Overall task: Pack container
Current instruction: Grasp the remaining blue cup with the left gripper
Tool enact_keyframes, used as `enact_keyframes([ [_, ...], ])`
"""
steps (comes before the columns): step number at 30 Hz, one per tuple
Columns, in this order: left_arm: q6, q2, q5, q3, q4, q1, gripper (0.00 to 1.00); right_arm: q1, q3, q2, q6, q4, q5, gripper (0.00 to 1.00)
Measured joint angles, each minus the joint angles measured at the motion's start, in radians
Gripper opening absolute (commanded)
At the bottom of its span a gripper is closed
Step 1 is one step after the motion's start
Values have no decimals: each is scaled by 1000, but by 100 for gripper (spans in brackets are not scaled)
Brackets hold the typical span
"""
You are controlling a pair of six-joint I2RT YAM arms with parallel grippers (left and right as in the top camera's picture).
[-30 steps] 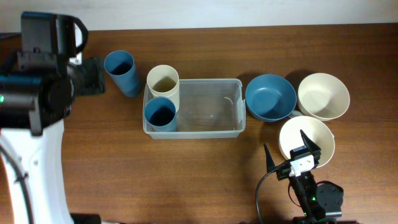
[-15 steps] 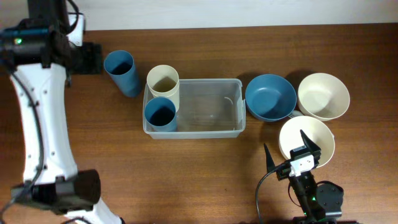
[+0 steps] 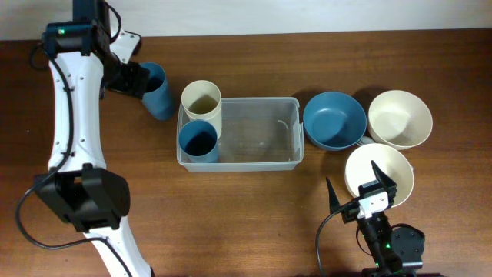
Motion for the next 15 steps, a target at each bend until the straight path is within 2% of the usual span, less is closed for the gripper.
enact_keyframes([
  [8,203,12,167,0,-2,-1,87,0,0,0,0,0,0,99],
  [15,318,12,251,-21,-26,-2,87,0,0,0,0,0,0,99],
])
